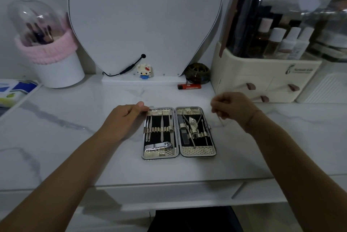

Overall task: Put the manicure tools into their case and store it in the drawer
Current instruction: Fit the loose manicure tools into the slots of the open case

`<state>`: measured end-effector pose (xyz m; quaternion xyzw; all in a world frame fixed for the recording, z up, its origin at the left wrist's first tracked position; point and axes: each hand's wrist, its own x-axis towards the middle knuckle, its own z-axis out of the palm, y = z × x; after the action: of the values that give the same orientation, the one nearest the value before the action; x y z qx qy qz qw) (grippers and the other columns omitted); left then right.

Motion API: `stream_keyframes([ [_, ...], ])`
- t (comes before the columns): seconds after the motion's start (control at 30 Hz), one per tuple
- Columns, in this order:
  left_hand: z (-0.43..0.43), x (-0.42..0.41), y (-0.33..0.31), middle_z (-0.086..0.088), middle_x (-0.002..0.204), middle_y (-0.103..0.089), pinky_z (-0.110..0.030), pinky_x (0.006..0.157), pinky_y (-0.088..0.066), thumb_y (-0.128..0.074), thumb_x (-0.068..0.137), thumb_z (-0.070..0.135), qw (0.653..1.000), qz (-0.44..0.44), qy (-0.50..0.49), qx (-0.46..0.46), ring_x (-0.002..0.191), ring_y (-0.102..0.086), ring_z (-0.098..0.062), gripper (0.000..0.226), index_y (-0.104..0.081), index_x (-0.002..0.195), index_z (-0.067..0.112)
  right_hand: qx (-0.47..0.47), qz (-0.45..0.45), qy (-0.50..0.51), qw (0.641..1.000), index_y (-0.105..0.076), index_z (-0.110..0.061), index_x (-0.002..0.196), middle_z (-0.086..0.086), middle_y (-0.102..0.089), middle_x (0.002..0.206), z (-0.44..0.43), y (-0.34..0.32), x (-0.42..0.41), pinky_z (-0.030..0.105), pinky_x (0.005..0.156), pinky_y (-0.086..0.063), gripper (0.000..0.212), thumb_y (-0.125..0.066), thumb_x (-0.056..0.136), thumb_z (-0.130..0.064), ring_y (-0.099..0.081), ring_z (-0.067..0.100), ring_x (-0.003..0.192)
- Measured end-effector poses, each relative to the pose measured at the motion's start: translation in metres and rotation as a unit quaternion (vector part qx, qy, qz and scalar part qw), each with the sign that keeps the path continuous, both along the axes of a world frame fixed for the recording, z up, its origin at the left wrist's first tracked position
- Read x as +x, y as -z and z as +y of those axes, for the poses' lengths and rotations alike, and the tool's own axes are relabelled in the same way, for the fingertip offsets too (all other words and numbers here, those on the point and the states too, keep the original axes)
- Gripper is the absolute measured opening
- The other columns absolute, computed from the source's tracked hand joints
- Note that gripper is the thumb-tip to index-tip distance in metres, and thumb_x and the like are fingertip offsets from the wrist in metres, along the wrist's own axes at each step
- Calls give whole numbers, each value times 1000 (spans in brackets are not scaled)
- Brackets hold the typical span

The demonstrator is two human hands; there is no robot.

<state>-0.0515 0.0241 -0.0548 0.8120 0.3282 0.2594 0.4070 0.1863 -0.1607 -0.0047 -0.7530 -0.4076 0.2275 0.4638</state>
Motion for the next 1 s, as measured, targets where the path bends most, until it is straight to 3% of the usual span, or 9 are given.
stream_keyframes([
  [0.07, 0, 0, 0, 7, 109, -67, -13, 83, -35, -39, 94, 45, 1000, -3, -1, -3, 105, -56, -5, 38, -71, 103, 26, 10, 44, -1, 999, -64, 0, 89, 6, -65, 66, 9, 7, -8, 14, 51, -52, 8, -61, 82, -2, -58, 2, 46],
  [0.23, -1, 0, -1, 8, 107, -67, -9, 82, -34, -38, 95, 45, 1000, -3, 2, -4, 105, -56, -5, 39, -71, 103, 26, 27, 65, 30, 997, -65, -10, 73, 3, -66, 60, 19, 19, -12, 16, 49, -51, 11, -66, 79, -2, -58, 6, 46],
  [0.43, -4, 0, -4, 11, 105, -64, -8, 80, -33, -37, 95, 44, 1000, 1, 3, -1, 103, -55, -6, 37, -71, 100, 30, 25, 16, 44, 999, -66, -15, 69, -2, -67, 59, 20, 24, -11, 15, 51, -49, 12, -70, 77, -7, -59, 4, 47],
  [0.53, -5, -1, -4, 11, 105, -66, -11, 81, -35, -38, 94, 45, 1000, -11, 6, -10, 103, -56, -5, 31, -69, 92, 39, 12, -13, 30, 999, -67, -14, 73, 0, -67, 66, 18, 25, -13, 17, 59, -52, 6, -71, 76, -11, -59, 8, 56],
  [0.63, -2, -1, -2, 5, 112, -67, -19, 86, -35, -38, 94, 47, 1000, -2, 5, -6, 107, -55, -7, 37, -70, 102, 31, -21, -62, 10, 998, -70, -14, 77, -1, -68, 73, 15, 24, -14, 9, 58, -49, 3, -72, 76, -16, -61, 7, 64],
  [0.8, -1, 1, -2, 10, 108, -65, -6, 79, -31, -37, 95, 44, 1000, 12, -2, 2, 105, -52, -2, 39, -70, 105, 27, -51, -90, -36, 994, -70, -19, 76, 0, -69, 72, 8, 22, -10, 8, 57, -49, 2, -71, 77, -17, -60, 6, 63],
  [1.0, 0, 1, 0, 8, 107, -66, -13, 82, -35, -38, 95, 44, 1000, 0, 1, -5, 105, -55, -6, 34, -70, 99, 32, 54, -73, 126, 988, -71, -9, 87, -2, -63, 63, -25, 12, 33, 6, 49, -43, 10, -67, 80, -16, -51, -5, 42],
])
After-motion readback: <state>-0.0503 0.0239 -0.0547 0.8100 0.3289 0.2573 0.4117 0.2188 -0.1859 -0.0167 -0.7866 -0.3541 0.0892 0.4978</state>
